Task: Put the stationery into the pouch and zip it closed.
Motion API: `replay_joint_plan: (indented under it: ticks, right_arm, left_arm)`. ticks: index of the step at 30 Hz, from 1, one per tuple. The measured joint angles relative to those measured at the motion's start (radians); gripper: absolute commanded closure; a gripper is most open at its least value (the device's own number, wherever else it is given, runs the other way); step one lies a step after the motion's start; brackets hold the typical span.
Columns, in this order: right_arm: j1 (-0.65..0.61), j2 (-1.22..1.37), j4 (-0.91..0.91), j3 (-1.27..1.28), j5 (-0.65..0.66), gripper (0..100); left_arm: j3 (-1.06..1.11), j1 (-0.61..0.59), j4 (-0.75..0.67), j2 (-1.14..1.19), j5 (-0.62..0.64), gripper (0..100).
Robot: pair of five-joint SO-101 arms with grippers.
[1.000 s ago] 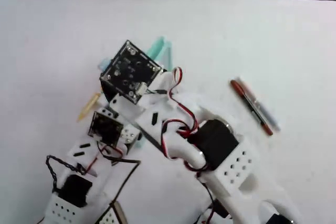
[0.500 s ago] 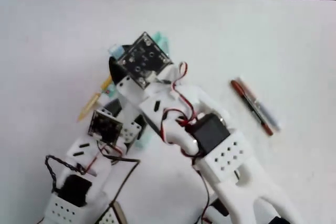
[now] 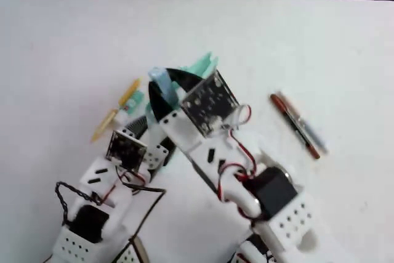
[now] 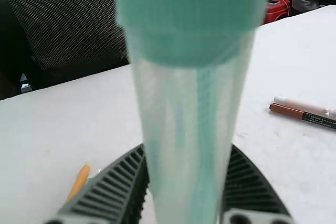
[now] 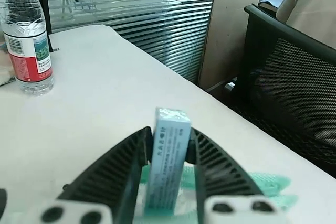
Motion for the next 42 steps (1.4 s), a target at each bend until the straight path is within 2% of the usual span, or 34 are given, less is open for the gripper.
replay_joint_plan:
  ticks: [6, 14, 28, 31, 35, 39, 42]
  right_arm:
    - [0.003, -0.012, 0.063, -0.002, -0.003, 78.3]
    - [0.005, -0.015, 0.1, -0.066, -0.003, 78.6]
    - [0.129, -0.015, 0.144, -0.098, -0.003, 78.6]
    - [0.229, -0.014, 0.161, -0.123, -0.003, 78.6]
    - [0.437, 0.014, 0.206, -0.193, -0.003, 78.6]
    - [0.626, 0.144, 0.218, -0.244, -0.003, 78.6]
    - [0.715, 0.287, 0.255, -0.301, 0.009, 78.6]
  left_arm:
    - [0.0, -0.008, 0.0, 0.0, 0.0, 81]
    - [0.0, -0.006, 0.0, 0.0, 0.0, 81]
    - [0.0, -0.005, 0.0, 0.0, -0.002, 81]
    - [0.0, -0.008, 0.0, 0.0, -0.002, 81]
    - [0.0, -0.008, 0.0, 0.0, -0.002, 81]
    - [0.0, -0.008, 0.0, 0.0, -0.002, 81]
    - [0.005, -0.008, 0.0, 0.0, -0.002, 81]
